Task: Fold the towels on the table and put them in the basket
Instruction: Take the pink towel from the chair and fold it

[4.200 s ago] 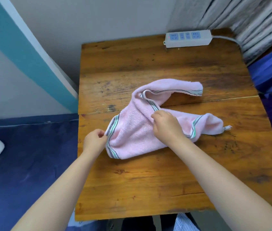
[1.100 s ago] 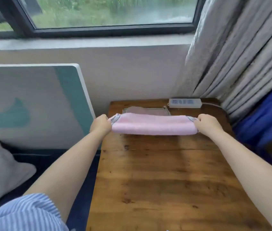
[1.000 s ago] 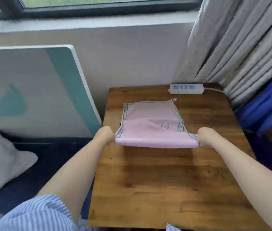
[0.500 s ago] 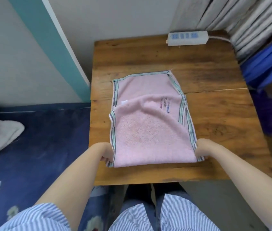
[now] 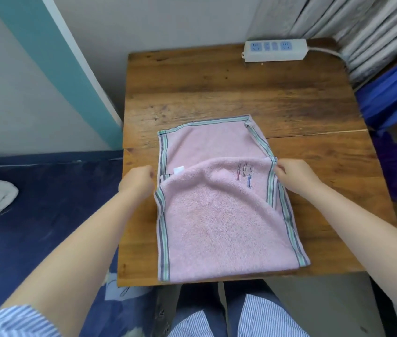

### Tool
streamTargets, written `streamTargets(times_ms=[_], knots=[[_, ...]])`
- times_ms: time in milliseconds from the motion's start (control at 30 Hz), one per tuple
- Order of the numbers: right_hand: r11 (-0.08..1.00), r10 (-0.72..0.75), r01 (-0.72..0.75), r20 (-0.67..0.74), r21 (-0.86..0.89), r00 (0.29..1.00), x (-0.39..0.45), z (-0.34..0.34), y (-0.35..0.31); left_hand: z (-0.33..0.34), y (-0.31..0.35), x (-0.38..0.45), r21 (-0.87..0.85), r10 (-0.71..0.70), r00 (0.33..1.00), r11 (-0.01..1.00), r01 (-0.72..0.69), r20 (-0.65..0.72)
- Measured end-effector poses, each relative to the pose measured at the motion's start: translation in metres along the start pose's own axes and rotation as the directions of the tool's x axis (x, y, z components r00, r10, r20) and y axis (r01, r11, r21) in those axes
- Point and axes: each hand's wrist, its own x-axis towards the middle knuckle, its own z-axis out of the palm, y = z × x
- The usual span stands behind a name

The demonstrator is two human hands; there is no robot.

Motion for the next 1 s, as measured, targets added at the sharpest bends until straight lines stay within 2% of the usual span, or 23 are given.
streamTargets(times_ms=[67, 133, 233, 300, 367, 433, 500, 567, 633, 767, 900, 1000], knots=[[0.995, -0.077, 0.085, -0.136, 0.051, 0.988, 0.018, 0.0, -0.012, -0.002, 0.015, 0.013, -0.008, 0.073, 0.996, 0.997, -0.073, -0.06], [0.993, -0.103, 0.112, -0.168, 0.043, 0.98, 0.032, 0.004, -0.021, 0.004, 0.027, 0.022, 0.019, 0.1, 0.994, 0.995, -0.099, -0.045], [0.997, -0.004, -0.006, -0.117, -0.078, 0.993, 0.041, 0.016, -0.026, 0.019, 0.038, 0.027, 0.147, 0.137, 0.99, 0.98, -0.132, -0.021], [0.981, 0.058, -0.083, -0.139, -0.177, 0.989, 0.041, 0.022, -0.026, 0.031, 0.039, 0.024, 0.223, 0.173, 0.984, 0.962, -0.16, -0.039], [0.975, 0.104, -0.131, -0.154, -0.177, 0.983, 0.039, 0.024, -0.025, 0.038, 0.038, 0.02, 0.297, 0.213, 0.975, 0.937, -0.187, -0.059], [0.974, 0.102, -0.126, -0.134, -0.187, 0.986, 0.035, 0.025, -0.021, 0.042, 0.032, 0.017, 0.353, 0.261, 0.962, 0.909, -0.22, -0.073], [0.959, 0.06, -0.082, -0.085, -0.271, 0.995, 0.031, 0.025, -0.018, 0.043, 0.026, 0.018, 0.357, 0.294, 0.953, 0.899, -0.252, -0.067], [0.944, 0.051, -0.068, -0.06, -0.324, 0.997, 0.028, 0.024, -0.015, 0.042, 0.019, 0.021, 0.276, 0.319, 0.945, 0.917, -0.288, -0.073], [0.947, 0.04, -0.055, -0.054, -0.317, 0.998, 0.029, 0.021, -0.011, 0.032, 0.017, 0.02, 0.11, 0.331, 0.937, 0.941, -0.32, -0.109], [0.995, -0.054, 0.042, -0.142, -0.089, 0.988, 0.033, 0.0, -0.013, -0.007, 0.017, 0.017, -0.15, 0.35, 0.908, 0.909, -0.389, -0.23], [0.976, -0.21, 0.216, -0.309, -0.015, 0.928, 0.041, -0.033, -0.036, -0.04, 0.019, 0.024, -0.23, 0.342, 0.857, 0.864, -0.449, -0.386], [0.958, -0.28, 0.284, -0.292, -0.028, 0.914, 0.058, -0.046, -0.053, -0.05, 0.031, 0.037, -0.294, 0.295, 0.841, 0.841, -0.453, -0.453]])
